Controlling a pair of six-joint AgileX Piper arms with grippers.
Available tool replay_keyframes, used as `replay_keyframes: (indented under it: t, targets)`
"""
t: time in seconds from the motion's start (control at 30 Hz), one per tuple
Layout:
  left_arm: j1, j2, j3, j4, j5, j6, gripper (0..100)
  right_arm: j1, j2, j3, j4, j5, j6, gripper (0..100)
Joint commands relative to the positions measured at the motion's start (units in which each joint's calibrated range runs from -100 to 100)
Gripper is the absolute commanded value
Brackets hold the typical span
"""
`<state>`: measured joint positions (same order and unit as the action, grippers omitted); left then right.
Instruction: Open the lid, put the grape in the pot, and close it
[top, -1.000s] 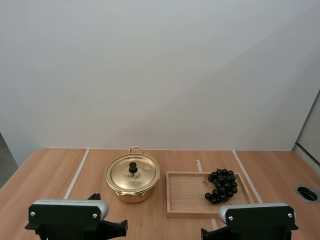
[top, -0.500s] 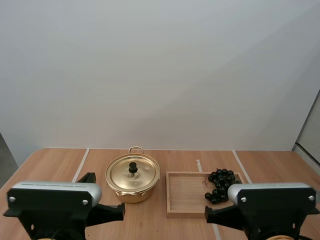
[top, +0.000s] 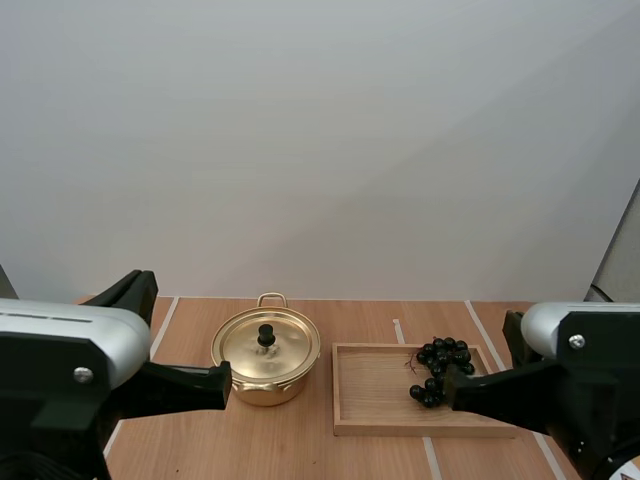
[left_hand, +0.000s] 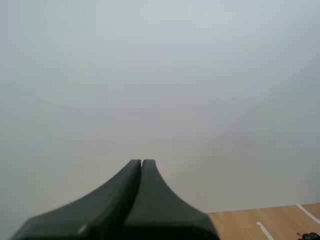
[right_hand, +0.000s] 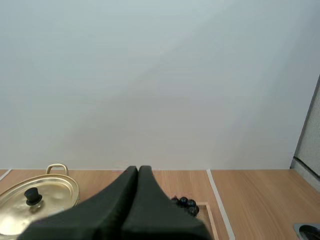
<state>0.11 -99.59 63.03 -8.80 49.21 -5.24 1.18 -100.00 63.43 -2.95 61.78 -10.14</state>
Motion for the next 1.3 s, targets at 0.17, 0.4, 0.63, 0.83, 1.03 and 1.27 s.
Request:
replay_keyframes:
  t: [0.17, 0.4, 0.63, 0.83, 1.03, 1.27]
  targets:
    - [0.13, -0.04, -1.48, 0.50, 6.08, -2.78, 11, -0.23, 0.00, -1.23, -3.31, 6.55, 0.03, 5]
    - [0.13, -0.04, -1.59, 1.66, 13.02, -2.79, 90, -0.23, 0.00, -1.23, -2.88, 8.08, 1.01, 100]
    - [0.13, 2.47, -1.59, 1.78, 15.15, 3.23, 100, -0.23, 0.00, -1.23, -2.77, 8.14, 0.88, 100]
    - [0.13, 19.83, -2.93, 1.16, 14.27, 7.78, 100, -0.23, 1.58, -1.37, -3.30, 6.36, 0.88, 100]
    - [0.13, 43.39, -11.45, -9.13, 17.90, 23.87, 100, -0.23, 6.62, -1.37, -3.30, 6.36, 0.88, 100]
    - [-0.15, 68.03, -23.39, -14.88, 28.95, 34.34, 100, -0.23, 9.32, -1.37, -3.18, 6.96, 0.88, 100]
